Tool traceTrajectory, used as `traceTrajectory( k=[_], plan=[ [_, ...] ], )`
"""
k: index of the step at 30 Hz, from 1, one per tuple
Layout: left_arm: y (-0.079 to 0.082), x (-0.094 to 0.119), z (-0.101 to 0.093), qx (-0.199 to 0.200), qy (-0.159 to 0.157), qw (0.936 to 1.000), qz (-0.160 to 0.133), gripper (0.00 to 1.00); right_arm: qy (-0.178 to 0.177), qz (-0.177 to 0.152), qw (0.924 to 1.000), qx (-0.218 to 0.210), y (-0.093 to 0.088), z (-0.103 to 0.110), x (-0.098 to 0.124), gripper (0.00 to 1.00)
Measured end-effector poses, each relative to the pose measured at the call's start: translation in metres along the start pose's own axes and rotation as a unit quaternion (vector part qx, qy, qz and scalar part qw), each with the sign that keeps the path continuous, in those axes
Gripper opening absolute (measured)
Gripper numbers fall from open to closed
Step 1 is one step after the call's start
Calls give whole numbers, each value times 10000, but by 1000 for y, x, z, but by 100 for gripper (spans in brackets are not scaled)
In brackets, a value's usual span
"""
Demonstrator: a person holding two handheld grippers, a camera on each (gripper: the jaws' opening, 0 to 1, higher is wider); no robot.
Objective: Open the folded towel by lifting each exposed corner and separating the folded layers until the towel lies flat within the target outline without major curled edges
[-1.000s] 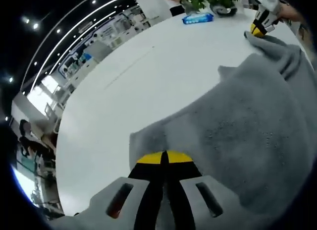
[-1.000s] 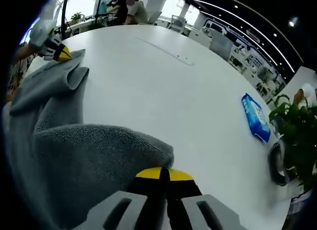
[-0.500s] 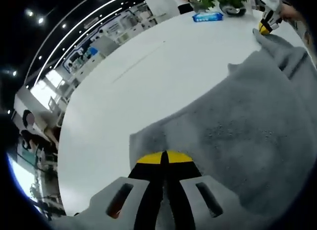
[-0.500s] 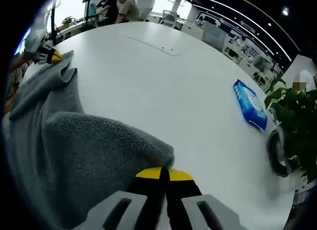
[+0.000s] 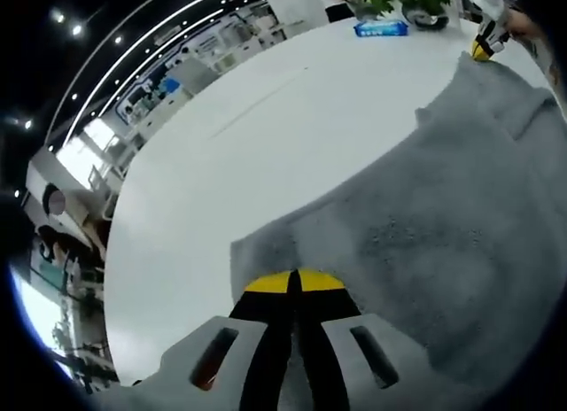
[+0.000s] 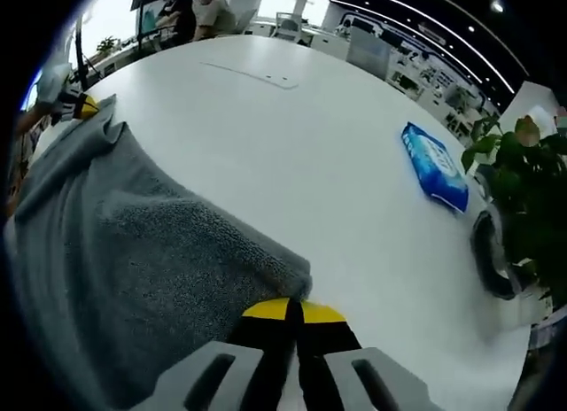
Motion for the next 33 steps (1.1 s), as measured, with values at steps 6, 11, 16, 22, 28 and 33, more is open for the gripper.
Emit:
traceTrajectory(
  k=[6,11,16,22,28,33],
  plan=[
    [-5,-1,10,68,48,9999,58,0,-46,63,9998,-178,-6,-10,1,0],
    [-9,-1,18,49,126,9998,119,0,-104,115,9995,-267,-10,-19,1,0],
    [-14,-1,28,47,225,9995,199,0,-110,148,9990,-400,-14,-27,2,0],
    [-20,-1,40,45,371,9990,264,0,-152,172,9974,-685,-20,-40,1,0],
    [-26,0,52,168,445,9984,309,0,-163,211,9958,-880,-25,-50,0,0],
    [-26,4,53,163,477,9982,329,0,-114,207,9943,-1043,-27,-54,-1,0]
  ],
)
Point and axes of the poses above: the point that each gripper's makers call its tool centre point, and the gripper's own axes: x roughly backward along the fingers, z roughly to its left, y roughly out of its top, the point moved 3 cm from there along x, roughly backward along the fingers, and after that the axes turned 5 degrees about -y, right-handed, at the moved point
